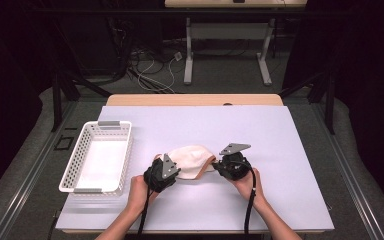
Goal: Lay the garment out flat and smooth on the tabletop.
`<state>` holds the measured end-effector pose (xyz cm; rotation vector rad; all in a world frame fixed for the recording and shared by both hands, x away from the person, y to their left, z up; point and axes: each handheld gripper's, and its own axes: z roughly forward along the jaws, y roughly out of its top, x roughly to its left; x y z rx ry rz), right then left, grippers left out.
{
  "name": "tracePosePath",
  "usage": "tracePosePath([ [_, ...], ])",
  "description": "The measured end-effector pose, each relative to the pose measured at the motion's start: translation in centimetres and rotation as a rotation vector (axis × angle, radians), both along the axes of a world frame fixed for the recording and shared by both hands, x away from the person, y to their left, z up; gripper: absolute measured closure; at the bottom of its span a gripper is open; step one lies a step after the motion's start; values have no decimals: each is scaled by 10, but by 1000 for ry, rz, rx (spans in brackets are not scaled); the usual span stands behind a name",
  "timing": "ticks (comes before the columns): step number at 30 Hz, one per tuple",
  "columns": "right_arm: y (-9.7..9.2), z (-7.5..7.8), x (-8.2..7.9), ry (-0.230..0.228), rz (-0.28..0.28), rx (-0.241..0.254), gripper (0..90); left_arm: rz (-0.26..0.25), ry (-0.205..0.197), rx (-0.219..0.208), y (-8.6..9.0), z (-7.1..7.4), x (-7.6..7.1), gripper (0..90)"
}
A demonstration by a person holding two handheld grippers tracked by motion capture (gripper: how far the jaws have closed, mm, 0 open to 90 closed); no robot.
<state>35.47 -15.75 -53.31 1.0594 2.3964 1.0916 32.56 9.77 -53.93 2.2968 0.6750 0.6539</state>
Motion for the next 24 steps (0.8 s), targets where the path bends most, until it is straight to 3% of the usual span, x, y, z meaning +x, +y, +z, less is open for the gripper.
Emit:
tracePosePath([
  [4, 1, 1, -1, -3, 3, -6, 822, -24, -1, -4, -8, -1, -4, 390],
  [7, 1, -1, 1, -14, 2, 18, 822, -41, 13, 20, -14, -3, -4, 339],
  [9, 0, -1, 1, -8, 0, 6, 822, -44, 11, 41, -17, -6, -3, 337],
  [13, 1, -2, 2, -19, 5, 16, 823, -39, 8, 64, -22, -11, -2, 478],
  [14, 0, 0, 1, -3, 5, -5, 823, -38, 4, 66, -22, -12, -2, 541],
  [19, 1, 0, 0, -10, 0, -2, 823, -30, -6, 53, -17, -14, -1, 848],
  [24, 0, 1, 0, -20, -4, 1, 824, -31, -41, 43, -15, -5, -4, 888],
])
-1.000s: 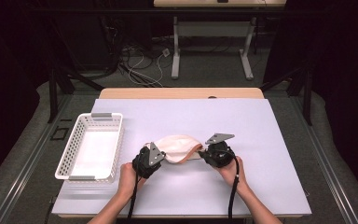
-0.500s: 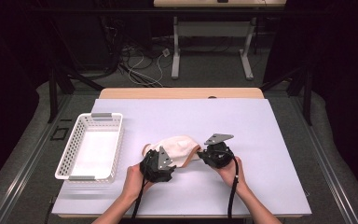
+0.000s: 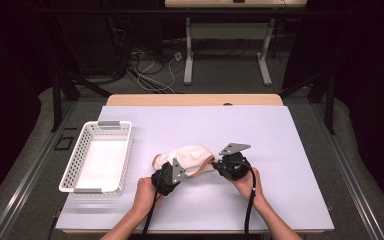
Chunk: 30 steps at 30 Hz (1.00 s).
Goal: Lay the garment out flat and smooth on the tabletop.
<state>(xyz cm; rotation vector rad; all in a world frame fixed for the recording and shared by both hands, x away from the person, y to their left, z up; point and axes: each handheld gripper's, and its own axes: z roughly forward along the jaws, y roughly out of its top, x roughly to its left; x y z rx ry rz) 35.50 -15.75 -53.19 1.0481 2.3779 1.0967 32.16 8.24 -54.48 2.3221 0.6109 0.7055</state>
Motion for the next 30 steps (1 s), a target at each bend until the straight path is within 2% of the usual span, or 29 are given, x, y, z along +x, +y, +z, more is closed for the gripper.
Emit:
tracePosePath([
  [1, -1, 0, 1, -5, 3, 0, 823, 3, -7, -9, 1, 3, 0, 889],
  [2, -2, 1, 1, 11, 2, -9, 823, 7, -12, -22, 3, 6, 0, 889],
  [4, -3, 1, 2, 2, -8, -3, 823, 16, -17, -43, 8, 13, 1, 889],
  [5, -4, 1, 3, 1, -12, 0, 824, 21, -9, -54, 10, 15, 3, 889],
  [10, -5, -1, 5, 6, -19, 0, 823, 60, -27, -55, 19, 20, 7, 889],
  [14, -5, -1, 5, 14, -20, 2, 823, 75, -33, -50, 19, 22, 11, 889],
  [17, -6, -2, 5, 15, -21, 0, 823, 94, -37, -41, 18, 22, 17, 888],
  [20, -7, -3, 5, 26, -23, -6, 824, 119, -31, -58, 17, 24, 27, 888],
  [21, -7, -4, 5, 20, -21, -6, 824, 130, -29, -55, 17, 24, 31, 888],
  [24, -7, -4, 5, 45, -20, -18, 823, 159, -14, -40, 13, 22, 43, 887],
  [28, -7, -7, 5, 47, -19, -18, 816, 185, 38, -14, 8, 12, 57, 874],
  [30, -7, -7, 5, 50, -29, -12, 806, 187, 59, -25, 8, 10, 58, 827],
])
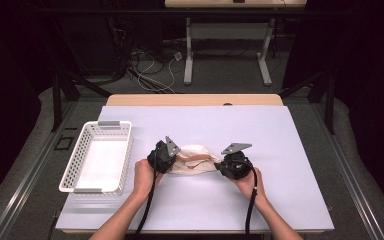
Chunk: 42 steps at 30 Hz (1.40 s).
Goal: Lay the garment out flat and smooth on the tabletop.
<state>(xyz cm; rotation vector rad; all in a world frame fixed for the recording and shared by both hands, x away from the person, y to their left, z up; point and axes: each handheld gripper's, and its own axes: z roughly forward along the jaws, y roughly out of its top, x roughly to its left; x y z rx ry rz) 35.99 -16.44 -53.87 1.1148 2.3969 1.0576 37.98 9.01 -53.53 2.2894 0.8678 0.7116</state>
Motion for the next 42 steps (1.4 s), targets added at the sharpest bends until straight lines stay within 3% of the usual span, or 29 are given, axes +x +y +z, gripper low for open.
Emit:
tracePosePath([
  [9, 1, 1, -1, -14, 7, 6, 808, -6, -24, -33, 13, 11, -19, 506],
  [14, 0, 0, -1, -15, 4, 15, 812, -33, -28, -44, 21, 12, -36, 430],
  [22, 0, 2, -3, -23, 9, 9, 813, -74, -5, -73, 32, 10, -58, 304],
  [23, 1, 1, -2, -38, 9, 25, 814, -81, -2, -69, 33, 9, -60, 297],
  [28, 1, 2, -3, -17, 10, 4, 815, -109, 38, -68, 33, 4, -69, 293],
  [32, 0, 1, -2, -26, 10, 13, 814, -129, 79, -55, 26, -4, -67, 361],
  [35, 0, 1, -2, -21, 9, 11, 815, -138, 84, -33, 21, -10, -63, 428],
  [42, 0, 1, -1, -14, 14, 16, 815, -114, 83, -78, 17, -19, -50, 562],
])
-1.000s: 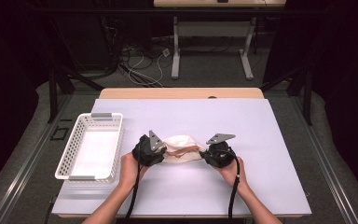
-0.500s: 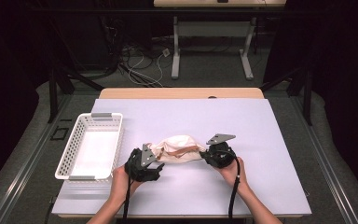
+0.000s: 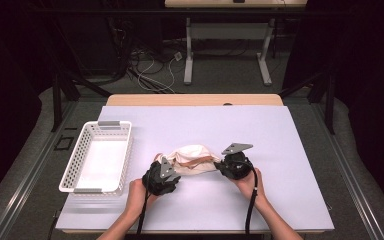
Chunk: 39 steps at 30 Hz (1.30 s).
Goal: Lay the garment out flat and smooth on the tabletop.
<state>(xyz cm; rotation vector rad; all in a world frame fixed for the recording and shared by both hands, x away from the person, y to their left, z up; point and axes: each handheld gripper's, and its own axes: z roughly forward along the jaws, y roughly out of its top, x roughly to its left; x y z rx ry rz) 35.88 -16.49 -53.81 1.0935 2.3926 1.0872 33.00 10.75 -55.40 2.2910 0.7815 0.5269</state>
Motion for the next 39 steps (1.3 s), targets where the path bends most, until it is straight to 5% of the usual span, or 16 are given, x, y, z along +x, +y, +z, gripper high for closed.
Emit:
tracePosePath([
  [9, 1, 0, 0, -3, -13, 4, 815, 4, 16, -39, 0, -8, 6, 708],
  [16, 1, 1, 0, -11, -7, 3, 817, -25, 4, -27, -4, -9, 3, 872],
  [23, -2, 3, -3, -4, -1, 18, 823, -54, 9, -44, 0, -3, -3, 883],
  [32, -13, 12, -17, 40, 1, 26, 821, -139, 6, -33, -5, 6, -32, 882],
  [39, -6, 13, -21, -8, 16, -65, 515, -128, 15, -13, -10, -3, -30, 841],
])
